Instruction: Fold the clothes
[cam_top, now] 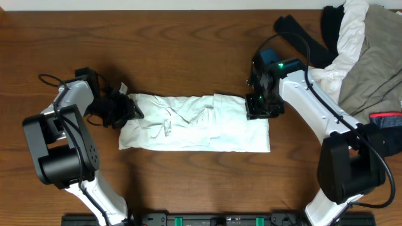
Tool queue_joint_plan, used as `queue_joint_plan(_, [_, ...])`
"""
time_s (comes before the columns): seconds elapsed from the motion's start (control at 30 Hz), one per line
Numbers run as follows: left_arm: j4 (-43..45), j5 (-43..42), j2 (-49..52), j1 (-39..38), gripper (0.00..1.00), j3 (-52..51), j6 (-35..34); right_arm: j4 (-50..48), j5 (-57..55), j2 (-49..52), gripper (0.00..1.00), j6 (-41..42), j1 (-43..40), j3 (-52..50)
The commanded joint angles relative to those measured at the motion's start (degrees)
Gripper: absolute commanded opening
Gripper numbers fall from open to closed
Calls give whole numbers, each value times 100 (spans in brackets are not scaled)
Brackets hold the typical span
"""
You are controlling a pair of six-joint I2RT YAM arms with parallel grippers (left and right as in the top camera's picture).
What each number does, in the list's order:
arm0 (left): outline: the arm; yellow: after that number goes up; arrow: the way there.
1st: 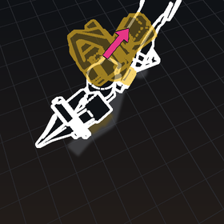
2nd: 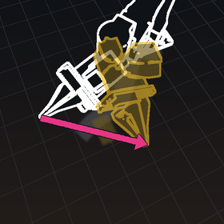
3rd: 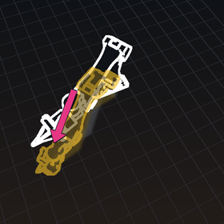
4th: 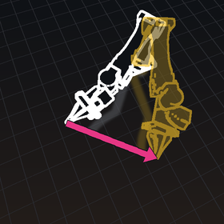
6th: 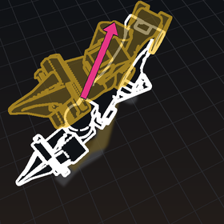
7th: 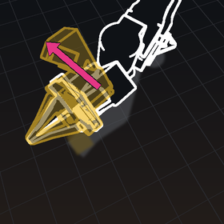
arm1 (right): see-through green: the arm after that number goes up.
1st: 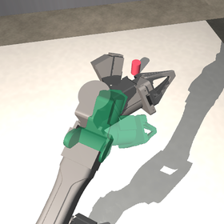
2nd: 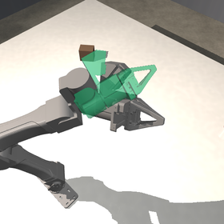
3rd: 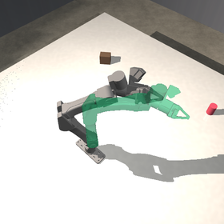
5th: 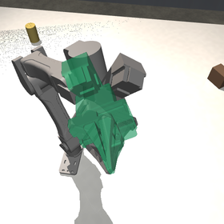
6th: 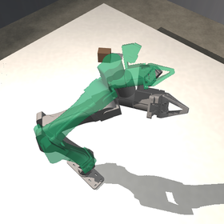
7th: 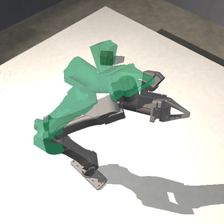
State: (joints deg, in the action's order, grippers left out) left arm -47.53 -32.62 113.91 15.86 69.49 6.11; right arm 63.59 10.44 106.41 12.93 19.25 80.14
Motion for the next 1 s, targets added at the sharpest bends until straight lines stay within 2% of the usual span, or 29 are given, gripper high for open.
queue_joint_plan(0.0, [-37, 732, 256, 15, 33, -140, -83, 13, -31, -120, 38, -79, -11, 74])
queue_joint_plan(0.07, [-136, 1086, 251, 59, 28, -61, -264, 9, -33, -120, 37, -79, -13, 76])
queue_joint_plan(0.23, [-385, 1781, 212, 299, 22, 310, -656, -52, -35, -120, 36, -74, -118, 125])
queue_joint_plan(0.4, [-407, 1941, 103, 623, 22, 662, -798, 98, -33, -125, 36, -79, -417, 330])
queue_joint_plan(0.6, [-586, 2717, -13, 949, 22, 1314, -1150, 238, -35, -129, 36, -79, -809, 450])
queue_joint_plan(0.87, [-1362, 2234, -98, 811, 19, 2225, -1305, 319, -35, -129, 36, -81, -1152, 450])
queue_joint_plan(0.9, [-1445, 2229, -142, 717, 15, 2243, -1285, 319, -35, -129, 36, -81, -1180, 450])
queue_joint_plan(0.97, [-1528, 2264, -190, 531, 14, 2240, -1082, 323, -33, -129, 36, -81, -1209, 450])
